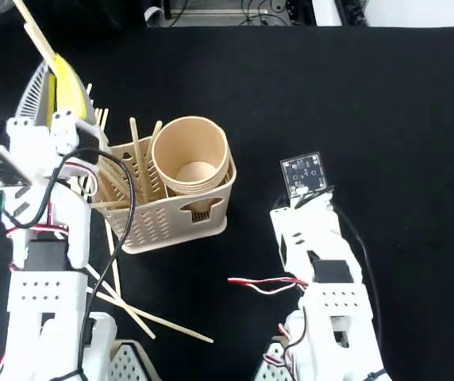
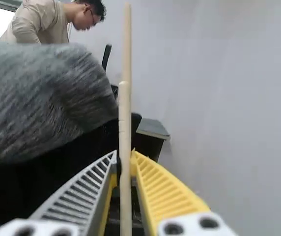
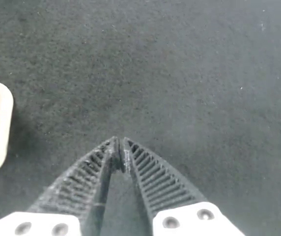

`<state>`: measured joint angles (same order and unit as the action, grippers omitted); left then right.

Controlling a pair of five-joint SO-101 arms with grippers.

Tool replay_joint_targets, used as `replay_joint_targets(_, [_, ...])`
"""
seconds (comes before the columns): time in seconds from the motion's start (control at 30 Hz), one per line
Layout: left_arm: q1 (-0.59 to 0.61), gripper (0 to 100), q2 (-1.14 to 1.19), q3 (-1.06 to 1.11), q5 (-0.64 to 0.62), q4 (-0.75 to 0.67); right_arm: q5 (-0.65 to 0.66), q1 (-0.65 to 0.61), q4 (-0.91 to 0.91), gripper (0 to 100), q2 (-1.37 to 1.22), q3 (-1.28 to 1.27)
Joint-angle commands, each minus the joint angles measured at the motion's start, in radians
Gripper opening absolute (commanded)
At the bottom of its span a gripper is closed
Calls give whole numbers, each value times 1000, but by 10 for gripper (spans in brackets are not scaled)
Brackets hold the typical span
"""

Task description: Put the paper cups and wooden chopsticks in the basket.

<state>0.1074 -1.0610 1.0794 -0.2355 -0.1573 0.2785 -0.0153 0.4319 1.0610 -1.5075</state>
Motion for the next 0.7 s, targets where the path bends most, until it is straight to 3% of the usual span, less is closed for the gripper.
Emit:
replay_joint_targets(0.0, [-28, 30, -58, 36, 3, 2, 8, 8, 3, 12, -4, 12])
replay_joint_targets(0.2, [-67, 158, -250, 51, -6, 275, 8, 8, 3, 12, -4, 13])
replay_joint_targets(0.5, [-102, 163, -568, 51, 3, 471, 8, 8, 3, 12, -4, 13])
replay_joint_targets(0.67, [-16, 160, -606, -27, 31, 565, 8, 8, 3, 12, -4, 13])
